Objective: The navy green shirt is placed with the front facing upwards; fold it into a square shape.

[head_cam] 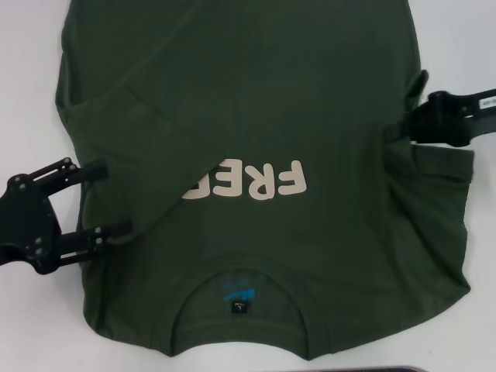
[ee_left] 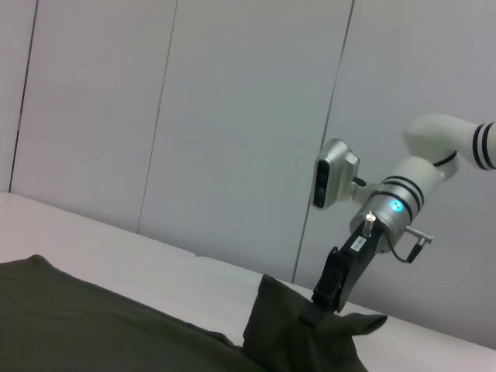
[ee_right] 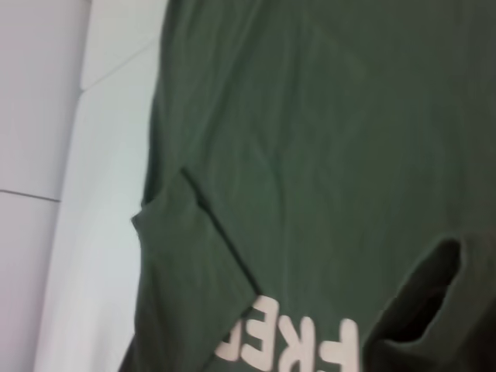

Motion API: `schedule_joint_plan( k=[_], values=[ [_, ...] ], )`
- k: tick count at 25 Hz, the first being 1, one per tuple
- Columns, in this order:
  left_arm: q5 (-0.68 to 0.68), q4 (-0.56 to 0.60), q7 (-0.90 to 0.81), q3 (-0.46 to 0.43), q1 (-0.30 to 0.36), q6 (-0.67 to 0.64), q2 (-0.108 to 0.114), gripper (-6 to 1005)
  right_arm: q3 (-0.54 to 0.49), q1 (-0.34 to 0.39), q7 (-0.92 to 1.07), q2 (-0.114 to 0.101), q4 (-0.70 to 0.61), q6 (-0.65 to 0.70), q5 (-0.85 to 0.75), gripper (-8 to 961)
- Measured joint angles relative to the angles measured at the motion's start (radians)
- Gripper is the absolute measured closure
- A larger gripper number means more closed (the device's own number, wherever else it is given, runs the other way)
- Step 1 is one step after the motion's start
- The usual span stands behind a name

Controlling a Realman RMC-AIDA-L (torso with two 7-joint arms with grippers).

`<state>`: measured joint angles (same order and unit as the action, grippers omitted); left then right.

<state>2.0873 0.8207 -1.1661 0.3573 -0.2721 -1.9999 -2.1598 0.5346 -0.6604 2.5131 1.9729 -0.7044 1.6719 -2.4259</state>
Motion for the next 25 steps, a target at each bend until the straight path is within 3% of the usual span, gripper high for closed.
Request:
schedule_joint_plan(
  k=[8,18,25],
  values=[
    [-0.023,0.001,0.000,-0.002,0.006,-0.003,0.000,153,0.020,-0.006,-0.029,0.007,0.125,-0.097,0.020,934],
    [-0.027,0.003,0.000,-0.011,0.007,-0.004,0.000,152,0.011,0.002,-0.033,0.023,0.144,-0.133,0.074,930],
    [-0.040,0.003,0.000,-0.039,0.010,-0.004,0.000,152,0.020,-0.006,-0.034,0.031,0.153,-0.134,0.111,680]
  ],
)
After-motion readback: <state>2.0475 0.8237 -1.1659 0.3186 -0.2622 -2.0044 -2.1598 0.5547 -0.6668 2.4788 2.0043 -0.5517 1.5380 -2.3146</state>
